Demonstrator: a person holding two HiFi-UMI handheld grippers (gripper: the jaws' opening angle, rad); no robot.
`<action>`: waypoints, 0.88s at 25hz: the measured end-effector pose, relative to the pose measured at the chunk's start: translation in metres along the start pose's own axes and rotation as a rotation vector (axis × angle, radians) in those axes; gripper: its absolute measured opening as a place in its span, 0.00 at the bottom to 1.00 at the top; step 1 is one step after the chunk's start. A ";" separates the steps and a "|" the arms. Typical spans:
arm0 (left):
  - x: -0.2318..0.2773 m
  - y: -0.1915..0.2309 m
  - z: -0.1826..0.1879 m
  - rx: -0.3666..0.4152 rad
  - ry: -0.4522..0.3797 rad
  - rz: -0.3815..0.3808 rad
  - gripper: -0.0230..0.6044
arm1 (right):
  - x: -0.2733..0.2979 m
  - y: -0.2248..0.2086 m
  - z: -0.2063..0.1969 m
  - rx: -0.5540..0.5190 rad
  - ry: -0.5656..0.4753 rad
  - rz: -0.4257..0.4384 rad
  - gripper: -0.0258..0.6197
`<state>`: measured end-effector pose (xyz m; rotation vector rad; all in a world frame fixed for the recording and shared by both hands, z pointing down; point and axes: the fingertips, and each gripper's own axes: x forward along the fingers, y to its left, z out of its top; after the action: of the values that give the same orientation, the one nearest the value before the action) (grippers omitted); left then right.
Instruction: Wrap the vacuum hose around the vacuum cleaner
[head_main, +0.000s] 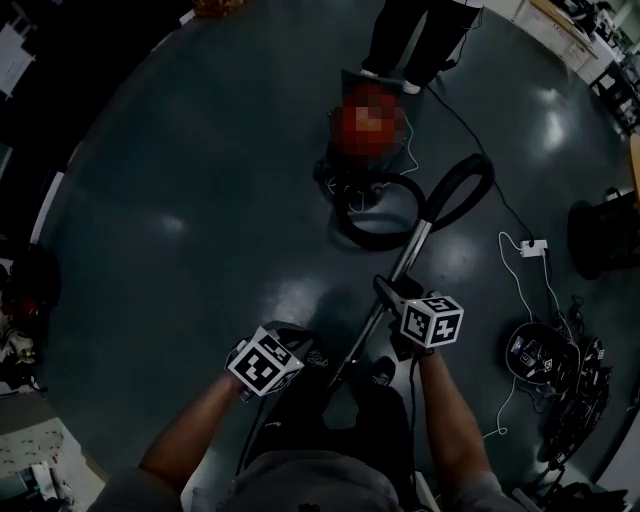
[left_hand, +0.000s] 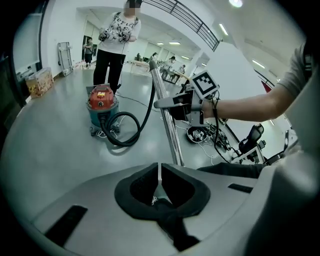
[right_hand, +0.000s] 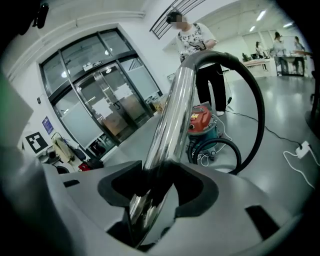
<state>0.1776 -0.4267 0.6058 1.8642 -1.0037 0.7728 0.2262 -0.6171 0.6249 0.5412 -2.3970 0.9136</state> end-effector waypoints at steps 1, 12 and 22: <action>0.017 0.001 0.001 -0.011 -0.001 0.000 0.07 | 0.007 -0.003 -0.005 -0.022 0.021 0.008 0.35; 0.249 -0.003 -0.023 -0.191 -0.015 -0.081 0.35 | 0.091 -0.057 -0.077 -0.111 0.172 0.088 0.33; 0.386 0.034 -0.072 -0.232 -0.047 -0.104 0.35 | 0.160 -0.110 -0.162 -0.113 0.283 0.177 0.30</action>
<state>0.3270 -0.5025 0.9625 1.7245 -0.9741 0.5300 0.2101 -0.6092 0.8774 0.1460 -2.2439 0.8585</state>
